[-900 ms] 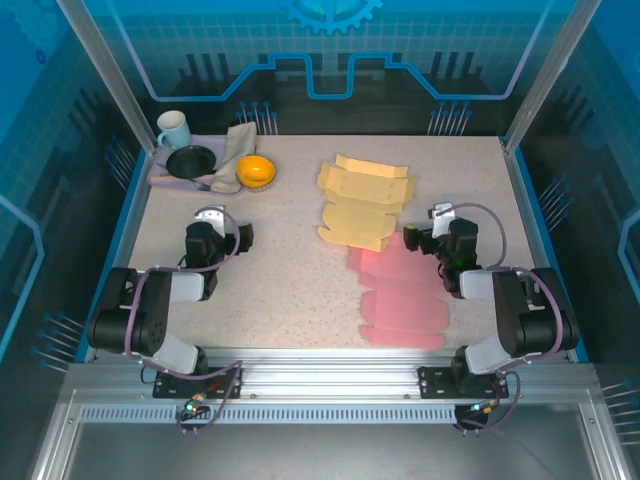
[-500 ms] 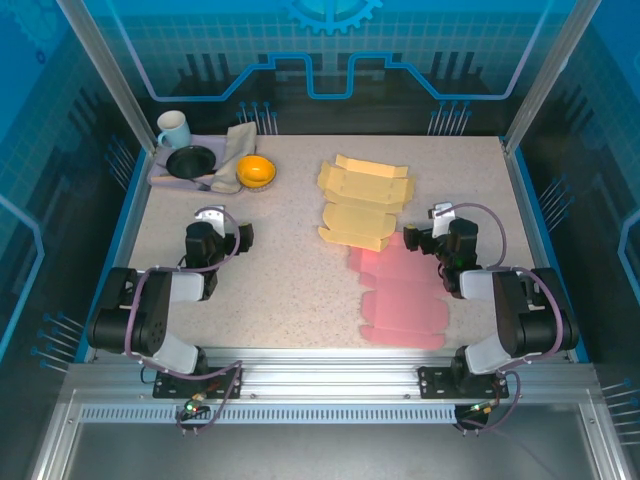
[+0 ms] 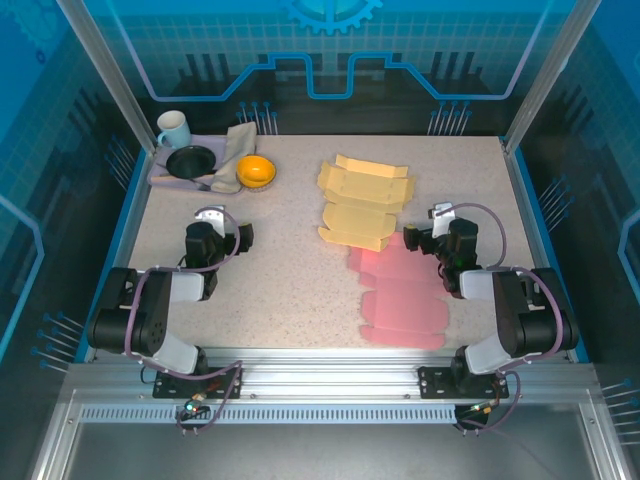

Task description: Fold the paper box

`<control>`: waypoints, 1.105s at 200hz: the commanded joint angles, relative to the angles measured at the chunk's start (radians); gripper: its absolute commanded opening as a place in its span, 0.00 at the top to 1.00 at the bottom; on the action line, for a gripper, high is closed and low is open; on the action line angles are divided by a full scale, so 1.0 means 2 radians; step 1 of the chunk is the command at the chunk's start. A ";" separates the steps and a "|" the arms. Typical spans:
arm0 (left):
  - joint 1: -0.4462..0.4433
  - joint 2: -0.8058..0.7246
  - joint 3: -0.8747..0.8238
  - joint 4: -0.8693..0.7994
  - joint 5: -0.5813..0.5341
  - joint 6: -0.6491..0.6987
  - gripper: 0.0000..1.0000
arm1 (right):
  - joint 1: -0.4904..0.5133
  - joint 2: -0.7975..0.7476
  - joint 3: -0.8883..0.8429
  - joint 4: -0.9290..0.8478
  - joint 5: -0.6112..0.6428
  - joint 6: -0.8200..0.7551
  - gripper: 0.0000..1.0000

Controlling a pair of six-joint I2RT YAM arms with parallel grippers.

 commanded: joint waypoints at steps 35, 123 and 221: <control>0.005 -0.001 0.009 0.002 0.016 0.009 0.01 | -0.002 0.000 0.008 0.006 -0.006 -0.004 0.00; 0.006 -0.001 0.011 0.000 0.017 0.008 0.01 | -0.009 0.000 0.007 0.007 -0.017 -0.001 0.00; 0.005 -0.014 0.020 -0.024 0.002 0.006 0.01 | 0.063 -0.022 0.176 -0.312 0.195 0.065 0.00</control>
